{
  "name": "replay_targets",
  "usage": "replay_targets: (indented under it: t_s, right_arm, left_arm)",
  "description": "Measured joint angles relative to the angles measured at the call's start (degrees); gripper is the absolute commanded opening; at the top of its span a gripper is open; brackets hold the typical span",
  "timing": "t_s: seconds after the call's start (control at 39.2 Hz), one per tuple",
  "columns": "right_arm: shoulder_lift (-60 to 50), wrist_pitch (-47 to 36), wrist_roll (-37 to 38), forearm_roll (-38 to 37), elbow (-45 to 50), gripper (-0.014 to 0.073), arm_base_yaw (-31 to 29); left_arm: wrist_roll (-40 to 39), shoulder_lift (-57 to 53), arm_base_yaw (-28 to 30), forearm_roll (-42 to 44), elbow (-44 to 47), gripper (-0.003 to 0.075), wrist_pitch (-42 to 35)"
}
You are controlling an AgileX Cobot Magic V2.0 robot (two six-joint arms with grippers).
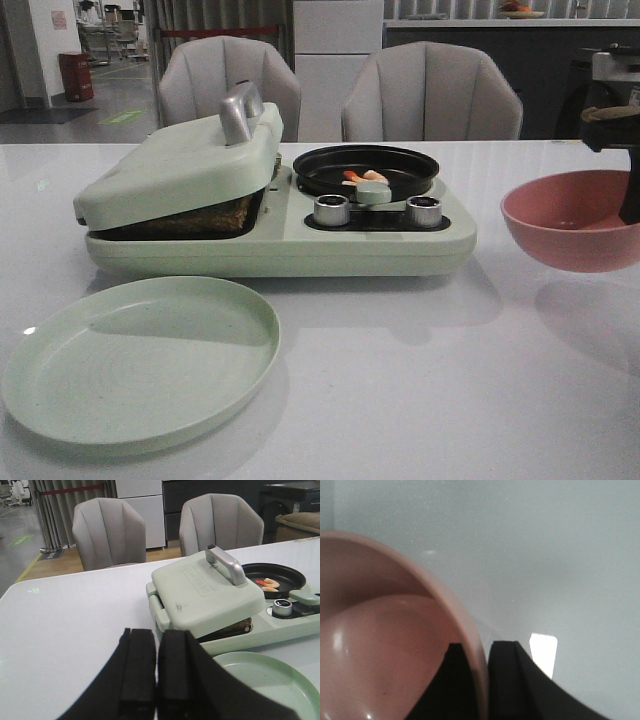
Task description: Make breakfast with bread and shrimp
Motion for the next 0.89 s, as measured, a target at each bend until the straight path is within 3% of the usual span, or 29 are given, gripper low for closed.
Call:
replay_targets:
  t_s: [0.18, 0.28, 0.54, 0.89]
  right_arm:
    - [0.6, -0.2, -1.1, 1.0, 0.0, 0.0367, 0.4]
    - [0.6, -0.2, -1.3, 1.1, 0.0, 0.0422, 0.6]
    - [-1.2, 2.8, -1.4, -2.3, -2.6, 0.0428, 0.6]
    - [-18.2, 1.1, -1.4, -0.6, -3.1, 0.0426, 2.6]
  left_arm:
    - [0.0, 0.0, 0.0, 0.0, 0.0, 0.0114, 0.0]
    - [0.0, 0.0, 0.0, 0.0, 0.0, 0.0114, 0.0]
    - [0.0, 0.0, 0.0, 0.0, 0.0, 0.0114, 0.0]
    - [0.0, 0.0, 0.0, 0.0, 0.0, 0.0114, 0.0]
